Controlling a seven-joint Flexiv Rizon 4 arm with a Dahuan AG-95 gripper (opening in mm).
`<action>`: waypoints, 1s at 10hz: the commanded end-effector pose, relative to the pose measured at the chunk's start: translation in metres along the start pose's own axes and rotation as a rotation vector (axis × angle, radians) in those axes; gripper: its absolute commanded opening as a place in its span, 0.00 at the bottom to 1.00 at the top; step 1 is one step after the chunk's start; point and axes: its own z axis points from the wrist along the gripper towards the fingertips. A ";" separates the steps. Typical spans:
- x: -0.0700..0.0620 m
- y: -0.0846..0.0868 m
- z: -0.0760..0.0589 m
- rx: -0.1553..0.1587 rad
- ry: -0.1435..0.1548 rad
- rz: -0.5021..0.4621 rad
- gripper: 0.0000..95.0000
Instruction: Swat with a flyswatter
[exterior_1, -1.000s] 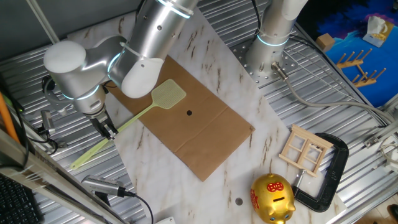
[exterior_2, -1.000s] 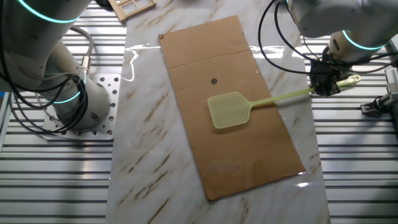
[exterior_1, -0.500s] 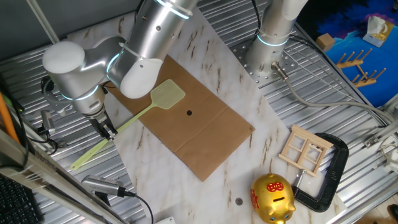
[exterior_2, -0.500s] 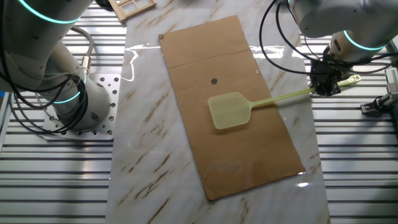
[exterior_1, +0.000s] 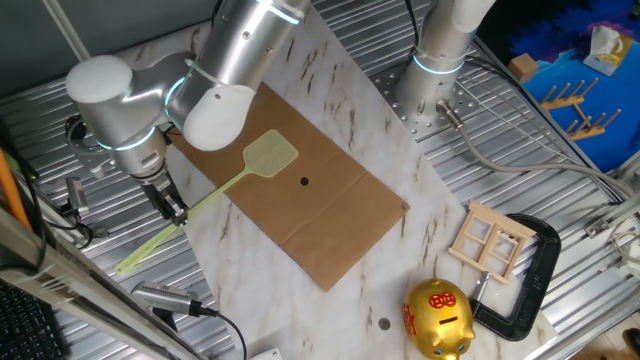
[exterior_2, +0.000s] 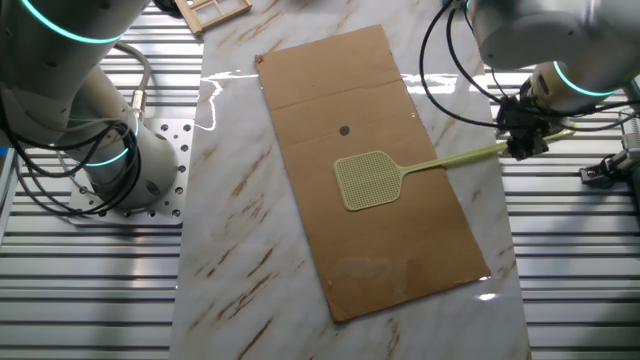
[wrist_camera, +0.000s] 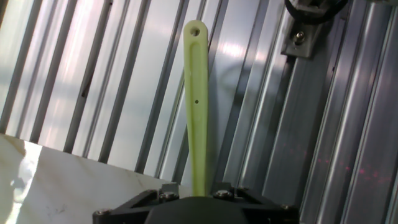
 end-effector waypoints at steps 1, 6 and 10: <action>0.000 0.000 0.000 0.013 0.020 -0.002 0.80; 0.000 0.000 0.000 0.012 0.029 -0.006 0.40; 0.000 0.000 0.000 0.008 0.025 0.010 0.20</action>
